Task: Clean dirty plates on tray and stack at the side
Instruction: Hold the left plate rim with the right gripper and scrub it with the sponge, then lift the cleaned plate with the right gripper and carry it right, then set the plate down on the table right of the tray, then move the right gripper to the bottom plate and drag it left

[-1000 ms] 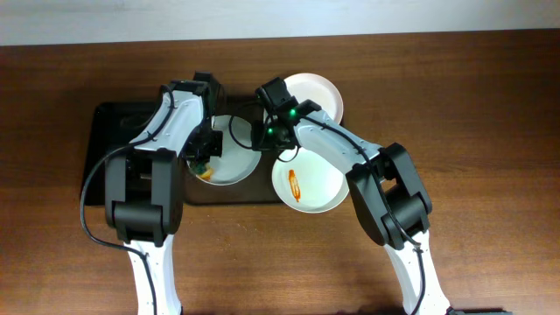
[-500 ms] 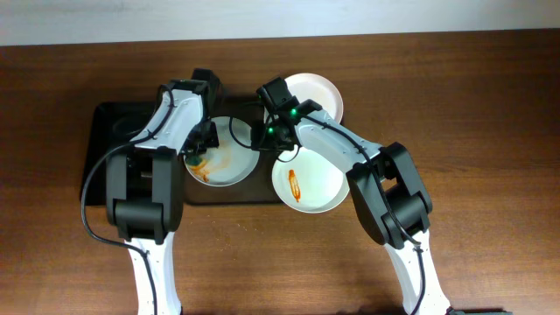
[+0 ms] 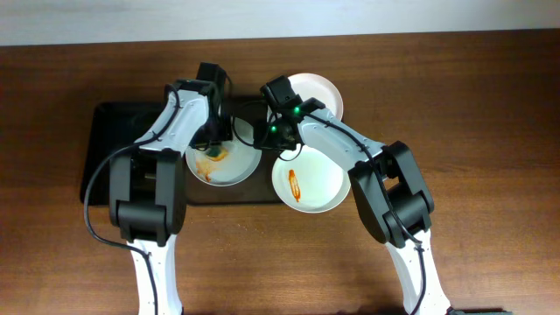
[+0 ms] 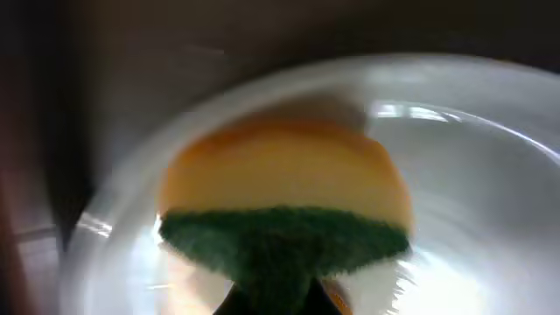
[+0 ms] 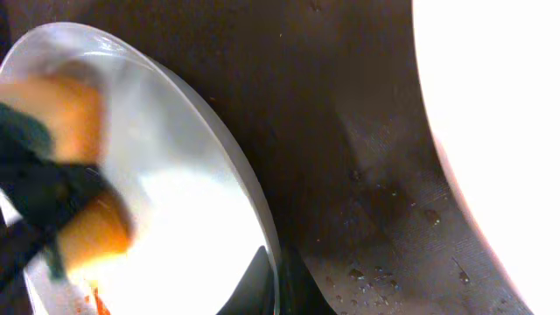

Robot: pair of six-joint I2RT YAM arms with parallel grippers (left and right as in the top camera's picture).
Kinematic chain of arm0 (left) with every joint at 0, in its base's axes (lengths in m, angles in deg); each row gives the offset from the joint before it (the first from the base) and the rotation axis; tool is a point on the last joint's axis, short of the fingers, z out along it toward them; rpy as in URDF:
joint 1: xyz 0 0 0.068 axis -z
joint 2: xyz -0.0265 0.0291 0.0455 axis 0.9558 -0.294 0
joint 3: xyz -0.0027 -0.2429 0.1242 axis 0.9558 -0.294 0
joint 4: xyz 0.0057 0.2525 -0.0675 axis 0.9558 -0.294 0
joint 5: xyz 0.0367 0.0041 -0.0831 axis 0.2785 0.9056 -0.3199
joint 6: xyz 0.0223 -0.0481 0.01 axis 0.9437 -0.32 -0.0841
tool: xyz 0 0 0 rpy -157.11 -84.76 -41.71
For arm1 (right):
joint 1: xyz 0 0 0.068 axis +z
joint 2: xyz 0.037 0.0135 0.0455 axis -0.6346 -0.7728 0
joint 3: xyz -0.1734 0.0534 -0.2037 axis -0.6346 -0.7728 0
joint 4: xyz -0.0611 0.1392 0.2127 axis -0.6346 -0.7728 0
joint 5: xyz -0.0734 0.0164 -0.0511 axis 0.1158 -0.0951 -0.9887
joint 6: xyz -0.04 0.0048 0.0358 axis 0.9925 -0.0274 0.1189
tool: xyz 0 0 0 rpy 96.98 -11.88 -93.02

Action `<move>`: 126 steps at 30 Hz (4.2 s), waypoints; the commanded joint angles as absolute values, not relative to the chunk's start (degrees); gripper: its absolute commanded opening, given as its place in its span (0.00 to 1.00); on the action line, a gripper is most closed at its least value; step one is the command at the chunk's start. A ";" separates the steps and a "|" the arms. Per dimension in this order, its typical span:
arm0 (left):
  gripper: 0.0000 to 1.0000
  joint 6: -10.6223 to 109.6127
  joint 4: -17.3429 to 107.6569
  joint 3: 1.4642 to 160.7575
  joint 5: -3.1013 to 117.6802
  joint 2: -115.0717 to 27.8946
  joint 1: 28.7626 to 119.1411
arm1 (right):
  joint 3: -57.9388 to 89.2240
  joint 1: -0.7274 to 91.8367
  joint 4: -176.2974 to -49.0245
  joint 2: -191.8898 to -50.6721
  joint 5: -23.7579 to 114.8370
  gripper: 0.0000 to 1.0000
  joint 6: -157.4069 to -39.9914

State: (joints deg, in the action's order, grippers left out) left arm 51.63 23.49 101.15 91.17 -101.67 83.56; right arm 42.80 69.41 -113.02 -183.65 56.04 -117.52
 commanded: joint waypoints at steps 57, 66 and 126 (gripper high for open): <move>0.01 53.48 0.43 114.36 88.87 -107.29 59.97 | 59.11 93.37 -132.69 -174.08 -43.36 0.04 -106.94; 0.01 53.48 12.34 104.89 88.83 -107.31 59.97 | 59.11 89.59 -135.73 -173.29 -16.98 0.04 -106.87; 0.01 67.78 12.91 114.18 82.67 -94.05 71.69 | 17.16 57.19 -136.76 -159.26 51.01 0.04 -110.33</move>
State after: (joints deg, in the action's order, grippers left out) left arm 66.69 12.80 112.69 83.34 -95.82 71.56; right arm 14.17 55.38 -135.91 -159.59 47.61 -111.75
